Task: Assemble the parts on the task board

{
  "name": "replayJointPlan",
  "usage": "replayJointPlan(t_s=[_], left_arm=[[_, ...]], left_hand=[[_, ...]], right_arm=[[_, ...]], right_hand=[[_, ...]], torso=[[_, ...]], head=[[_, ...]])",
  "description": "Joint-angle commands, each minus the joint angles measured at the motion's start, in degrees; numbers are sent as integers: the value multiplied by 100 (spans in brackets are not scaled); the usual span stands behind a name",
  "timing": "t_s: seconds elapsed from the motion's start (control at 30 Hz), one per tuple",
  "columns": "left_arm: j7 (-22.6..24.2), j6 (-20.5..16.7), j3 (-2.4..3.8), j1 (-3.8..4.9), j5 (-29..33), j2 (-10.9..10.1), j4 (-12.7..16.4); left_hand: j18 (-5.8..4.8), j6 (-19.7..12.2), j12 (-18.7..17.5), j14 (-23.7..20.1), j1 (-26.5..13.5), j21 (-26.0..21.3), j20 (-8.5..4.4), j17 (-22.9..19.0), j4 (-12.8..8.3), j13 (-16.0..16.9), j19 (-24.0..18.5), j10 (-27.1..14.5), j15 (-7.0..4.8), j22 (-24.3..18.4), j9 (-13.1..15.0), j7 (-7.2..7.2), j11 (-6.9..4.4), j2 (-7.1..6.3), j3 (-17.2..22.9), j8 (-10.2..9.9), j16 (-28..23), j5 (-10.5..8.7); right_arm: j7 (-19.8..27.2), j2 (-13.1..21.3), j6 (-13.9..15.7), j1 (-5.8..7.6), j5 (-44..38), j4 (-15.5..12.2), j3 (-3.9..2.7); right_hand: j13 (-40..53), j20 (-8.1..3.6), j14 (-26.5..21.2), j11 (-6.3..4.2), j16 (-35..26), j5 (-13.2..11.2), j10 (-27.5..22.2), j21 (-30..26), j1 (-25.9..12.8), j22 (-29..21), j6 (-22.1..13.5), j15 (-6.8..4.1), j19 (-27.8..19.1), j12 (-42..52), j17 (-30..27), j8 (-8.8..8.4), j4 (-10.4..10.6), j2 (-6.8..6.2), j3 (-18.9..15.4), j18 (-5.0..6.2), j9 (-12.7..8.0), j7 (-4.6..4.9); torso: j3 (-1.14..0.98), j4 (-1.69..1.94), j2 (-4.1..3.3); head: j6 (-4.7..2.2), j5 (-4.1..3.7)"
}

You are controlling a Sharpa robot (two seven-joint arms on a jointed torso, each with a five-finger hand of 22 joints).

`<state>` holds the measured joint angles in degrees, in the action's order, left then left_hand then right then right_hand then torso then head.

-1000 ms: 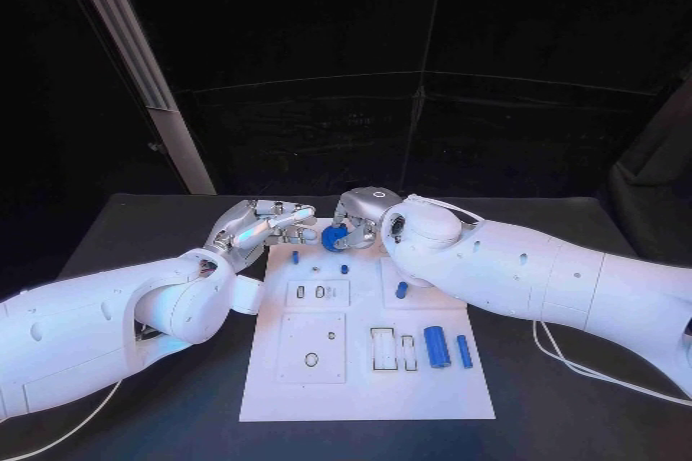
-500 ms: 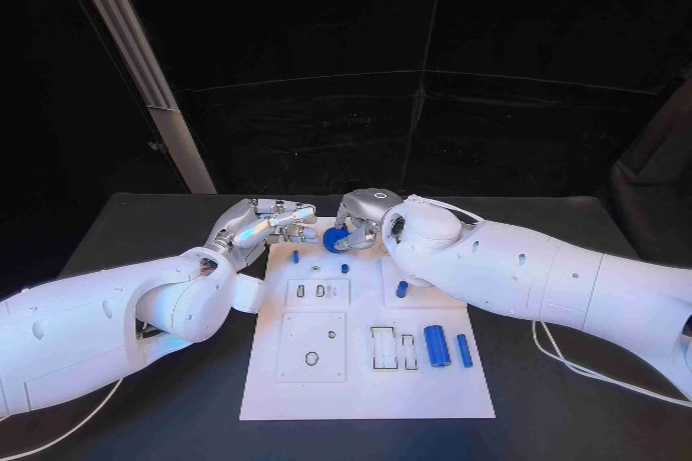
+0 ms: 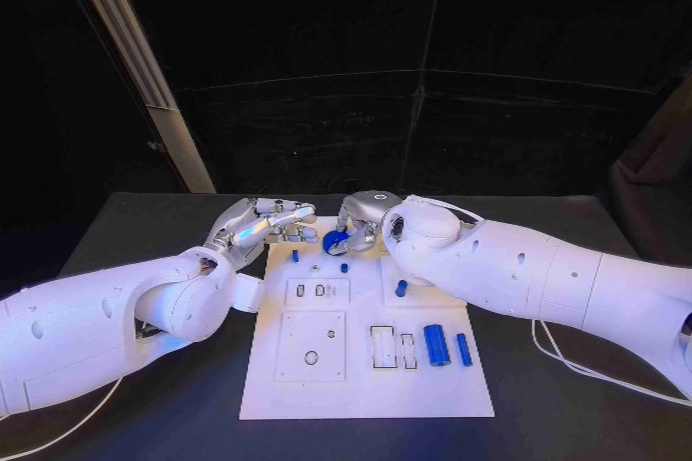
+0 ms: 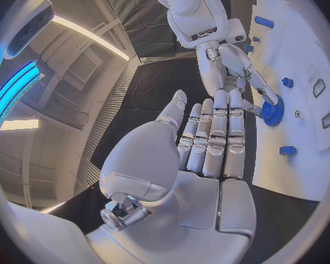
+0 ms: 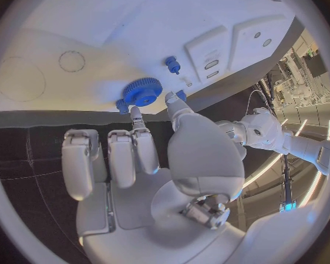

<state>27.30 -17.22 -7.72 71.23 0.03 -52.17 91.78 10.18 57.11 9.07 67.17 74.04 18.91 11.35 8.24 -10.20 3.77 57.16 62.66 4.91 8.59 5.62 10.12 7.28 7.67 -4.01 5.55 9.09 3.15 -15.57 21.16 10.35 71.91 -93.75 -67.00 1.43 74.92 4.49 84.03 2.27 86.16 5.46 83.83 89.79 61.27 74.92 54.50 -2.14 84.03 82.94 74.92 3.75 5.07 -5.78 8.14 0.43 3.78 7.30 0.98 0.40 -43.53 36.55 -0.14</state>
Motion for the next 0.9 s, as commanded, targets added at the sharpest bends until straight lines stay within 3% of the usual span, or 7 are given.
replayJointPlan(t_s=[0.03, 0.23, 0.4, 0.5, 0.7, 0.9], left_arm=[[18, 62, 5, 8, -25, 3, 5], [16, 58, 5, 8, -25, -5, 3], [20, 60, 5, 8, -25, -17, 3], [25, 62, 5, 9, -25, -32, 2], [46, 72, 5, 9, -25, -86, 5], [61, 108, 5, 10, -25, -105, -8]], left_hand=[[17, 7, -17, 4, -1, -17, -4, 6, -22, -6, -30, -3, 34, -10, -8, 35, 41, 4, 2, -38, -24, 14], [17, 7, -17, 4, -1, -17, -4, 6, -22, -6, -30, -3, 34, -10, -8, 35, 41, 4, 2, -38, -24, 14], [17, 7, -17, 4, -1, -17, -4, 6, -22, -6, -30, -3, 34, -10, -8, 35, 41, 4, 2, -38, -24, 14], [17, 7, -17, 4, -1, -17, -4, 6, -22, -6, -30, -3, 34, -10, -8, 35, 41, 4, 2, -38, -24, 14], [18, 12, -29, 6, -1, -16, -3, 14, -41, -5, -35, 4, 35, -13, -8, 33, 41, 10, 2, -49, -39, 14], [23, 42, -32, 26, 8, -8, -6, 26, -62, -2, -29, 32, 26, -13, -3, 20, 27, 40, 15, -48, -46, 15]], right_arm=[[-27, 7, -180, 13, 57, -2, -1], [9, 78, 40, 13, 116, -27, -1], [337, 343, 775, 12, 384, -201, 0], [814, 679, 1093, 13, 811, -418, 0], [1848, 1584, 793, 21, 2098, -833, 1], [2195, 2258, 638, 24, 2610, -1058, 4]], right_hand=[[853, 30, 403, 32, -20, 52, 194, 21, 6, 1508, -4, 46, 597, -13, 668, -1, 133, -19, 16, -43, 10, -2], [876, 25, 409, 23, -13, 158, 210, 21, 70, 1508, 28, 39, 597, 12, 689, 2, 245, 49, 54, -43, 13, -12], [917, 11, 408, 10, -19, 637, 242, 21, 269, 1508, 69, 26, 597, 57, 684, 2, 221, 101, 123, -43, 14, -23], [904, 9, 402, 14, -34, 670, 233, 21, 433, 1508, 43, 27, 597, 41, 660, -11, 122, 127, 176, -43, 6, -15], [848, 8, 387, 17, -70, 456, 189, -3, 944, 1454, 96, 22, 563, -29, 613, 11, -309, 81, 279, -30, 15, -11], [841, -16, 393, 7, -64, 364, 188, -7, 1177, 1447, 214, -5, 558, -39, 639, 24, -605, -19, 288, -28, 23, -25]], torso=[[2, 1, 2], [-2, -8, 3], [-1, -11, 5], [-2, -19, 13], [8, -57, 36], [-10, -93, 39]], head=[[10, -4], [5, 1], [2, -11], [-3, -6], [-34, -1], [-59, -17]])
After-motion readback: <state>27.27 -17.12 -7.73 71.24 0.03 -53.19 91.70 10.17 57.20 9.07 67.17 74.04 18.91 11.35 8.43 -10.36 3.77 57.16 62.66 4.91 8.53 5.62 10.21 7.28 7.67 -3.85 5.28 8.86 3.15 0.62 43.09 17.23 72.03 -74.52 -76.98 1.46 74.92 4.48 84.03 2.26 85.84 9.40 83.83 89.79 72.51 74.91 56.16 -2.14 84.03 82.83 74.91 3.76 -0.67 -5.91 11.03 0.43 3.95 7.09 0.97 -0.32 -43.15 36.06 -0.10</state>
